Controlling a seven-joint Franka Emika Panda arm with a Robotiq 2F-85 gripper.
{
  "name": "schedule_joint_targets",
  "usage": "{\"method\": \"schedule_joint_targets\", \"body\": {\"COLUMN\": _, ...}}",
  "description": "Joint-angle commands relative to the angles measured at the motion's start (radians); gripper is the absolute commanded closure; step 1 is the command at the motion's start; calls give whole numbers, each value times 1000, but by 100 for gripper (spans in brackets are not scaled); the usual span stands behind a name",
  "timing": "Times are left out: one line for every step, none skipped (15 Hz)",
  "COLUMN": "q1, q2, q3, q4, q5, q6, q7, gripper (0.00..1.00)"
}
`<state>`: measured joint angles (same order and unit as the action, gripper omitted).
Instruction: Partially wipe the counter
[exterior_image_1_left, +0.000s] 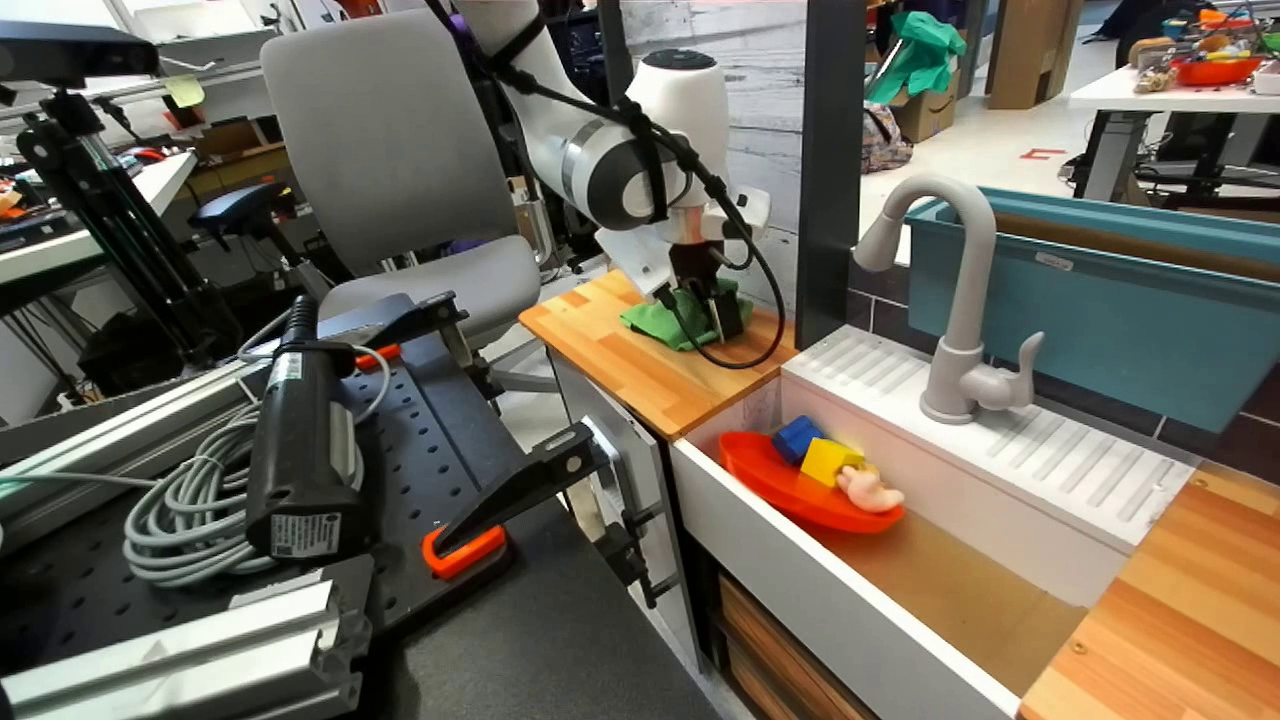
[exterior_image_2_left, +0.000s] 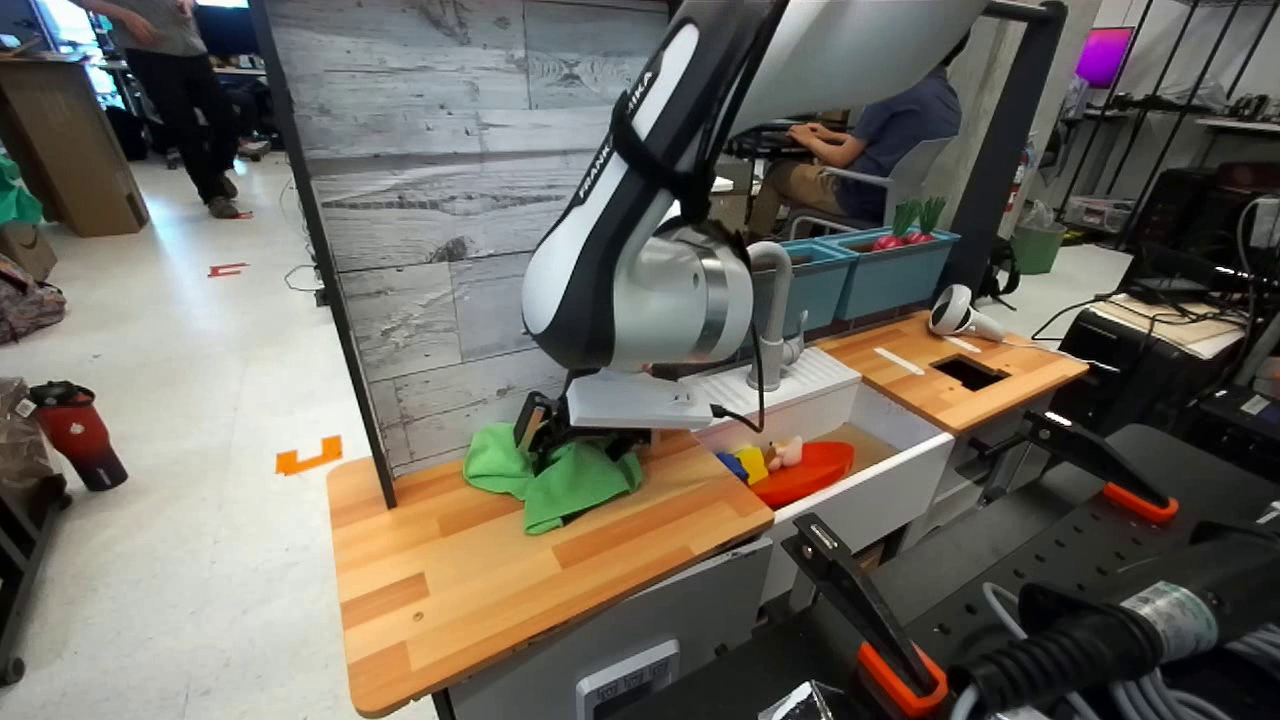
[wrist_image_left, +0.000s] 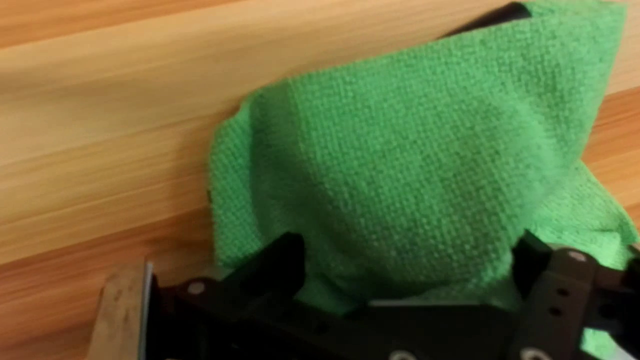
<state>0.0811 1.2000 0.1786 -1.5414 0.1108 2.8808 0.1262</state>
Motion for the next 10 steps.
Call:
{"method": "schedule_joint_targets", "body": {"q1": 55, "q2": 87, "q3": 4, "q4": 102, "q5": 5, "q6": -33, "q7": -6, "gripper": 0}}
{"method": "schedule_joint_targets", "body": {"q1": 68, "q2": 90, "q3": 4, "q4": 110, "q5": 2, "q6": -37, "q7": -5, "gripper": 0}}
{"method": "schedule_joint_targets", "body": {"q1": 83, "q2": 94, "q3": 3, "q4": 117, "q5": -1, "q6": -44, "q7": -6, "gripper": 0}}
{"method": "schedule_joint_targets", "body": {"q1": 96, "q2": 99, "q3": 3, "q4": 127, "q5": -3, "q6": -54, "q7": -7, "gripper": 0}}
{"method": "schedule_joint_targets", "body": {"q1": 112, "q2": 103, "q3": 0, "q4": 135, "q5": -5, "q6": -64, "q7": -5, "gripper": 0}}
{"method": "schedule_joint_targets", "body": {"q1": 123, "q2": 108, "q3": 2, "q4": 145, "q5": -7, "q6": -74, "q7": -7, "gripper": 0}}
{"method": "schedule_joint_targets", "body": {"q1": 136, "q2": 111, "q3": 2, "q4": 152, "q5": -8, "q6": -82, "q7": -8, "gripper": 0}}
{"method": "schedule_joint_targets", "body": {"q1": 147, "q2": 114, "q3": 2, "q4": 157, "q5": -10, "q6": -94, "q7": -9, "gripper": 0}}
{"method": "schedule_joint_targets", "body": {"q1": 158, "q2": 115, "q3": 4, "q4": 156, "q5": -13, "q6": -103, "q7": -14, "gripper": 0}}
{"method": "schedule_joint_targets", "body": {"q1": 167, "q2": 115, "q3": 5, "q4": 154, "q5": -16, "q6": -110, "q7": -19, "gripper": 0}}
